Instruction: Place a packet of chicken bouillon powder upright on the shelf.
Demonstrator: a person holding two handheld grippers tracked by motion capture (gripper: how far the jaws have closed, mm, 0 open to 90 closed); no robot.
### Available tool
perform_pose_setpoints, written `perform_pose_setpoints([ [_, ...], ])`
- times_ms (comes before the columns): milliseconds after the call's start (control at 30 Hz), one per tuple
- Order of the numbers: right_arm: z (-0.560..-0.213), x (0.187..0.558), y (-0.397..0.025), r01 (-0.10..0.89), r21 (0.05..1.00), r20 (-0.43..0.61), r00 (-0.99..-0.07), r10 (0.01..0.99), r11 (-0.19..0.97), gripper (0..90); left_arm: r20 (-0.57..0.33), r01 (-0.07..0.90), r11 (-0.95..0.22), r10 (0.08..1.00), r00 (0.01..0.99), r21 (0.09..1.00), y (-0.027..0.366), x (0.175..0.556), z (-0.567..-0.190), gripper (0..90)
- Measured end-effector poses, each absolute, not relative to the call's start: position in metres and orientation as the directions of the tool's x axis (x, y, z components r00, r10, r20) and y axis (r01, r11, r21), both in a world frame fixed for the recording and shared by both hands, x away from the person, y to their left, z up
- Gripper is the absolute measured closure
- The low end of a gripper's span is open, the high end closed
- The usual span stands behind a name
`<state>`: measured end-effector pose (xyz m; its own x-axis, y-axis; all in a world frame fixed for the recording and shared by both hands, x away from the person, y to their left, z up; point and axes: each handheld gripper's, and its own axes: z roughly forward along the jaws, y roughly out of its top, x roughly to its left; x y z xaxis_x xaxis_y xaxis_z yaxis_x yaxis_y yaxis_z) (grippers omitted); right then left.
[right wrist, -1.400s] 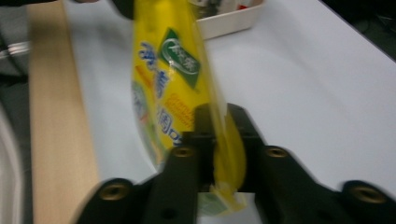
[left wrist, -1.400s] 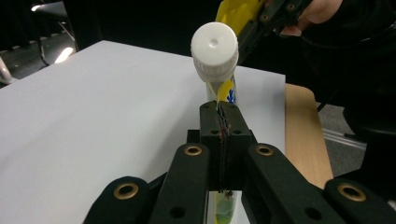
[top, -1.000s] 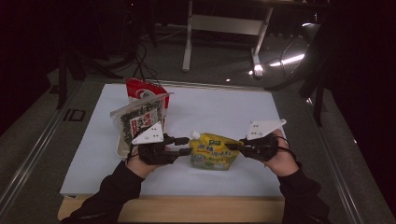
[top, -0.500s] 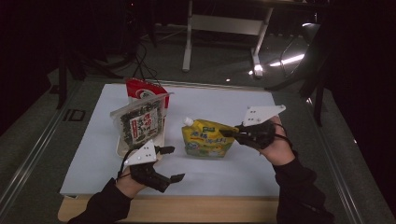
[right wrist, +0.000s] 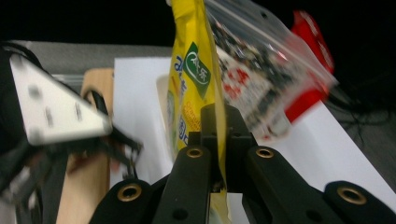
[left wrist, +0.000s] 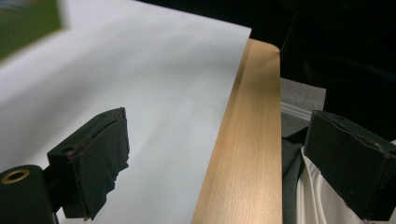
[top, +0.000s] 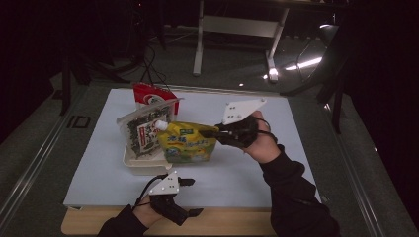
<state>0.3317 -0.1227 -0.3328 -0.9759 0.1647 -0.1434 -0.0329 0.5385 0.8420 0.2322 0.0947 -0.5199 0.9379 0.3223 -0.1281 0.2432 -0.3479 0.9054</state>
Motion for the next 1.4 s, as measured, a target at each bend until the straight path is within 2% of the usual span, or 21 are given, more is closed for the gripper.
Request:
perform_pose_setpoints([
  [133, -0.335, 0.334, -0.099, -0.051, 0.855, -0.136, -0.983, 0.128, 0.517, 90.0, -0.125, 0.238, -0.356, 0.313, 0.941, 0.904, 0.094, 0.232, -0.523, 7.7],
  [600, -0.357, 0.35, -0.038, -0.048, 0.888, -0.099, -0.991, 0.088, 0.458, 90.0, -0.114, 0.233, -0.355, 0.324, 0.939, 0.906, 0.099, 0.23, -0.524, 7.8],
  [1100, -0.398, 0.351, -0.009, 0.009, 0.866, -0.022, -0.998, 0.057, 0.501, 89.3, -0.118, 0.237, -0.35, 0.329, 0.937, 0.906, 0.102, 0.23, -0.525, 7.8],
  [1133, -0.401, 0.351, -0.008, 0.01, 0.86, -0.02, -0.998, 0.053, 0.51, 87.9, -0.117, 0.236, -0.35, 0.33, 0.937, 0.907, 0.102, 0.23, -0.525, 7.8],
  [1267, -0.403, 0.35, -0.014, 0.029, 0.871, -0.001, -0.998, 0.061, 0.49, 63.6, -0.115, 0.235, -0.349, 0.331, 0.936, 0.907, 0.103, 0.23, -0.525, 7.7],
  [1367, -0.401, 0.349, -0.023, 0.029, 0.875, -0.008, -0.997, 0.076, 0.484, 62.5, -0.115, 0.236, -0.349, 0.334, 0.936, 0.907, 0.103, 0.231, -0.525, 7.7],
  [1400, -0.401, 0.35, -0.028, 0.033, 0.873, -0.011, -0.996, 0.087, 0.486, 59.2, -0.117, 0.238, -0.348, 0.334, 0.935, 0.907, 0.103, 0.231, -0.525, 7.7],
])
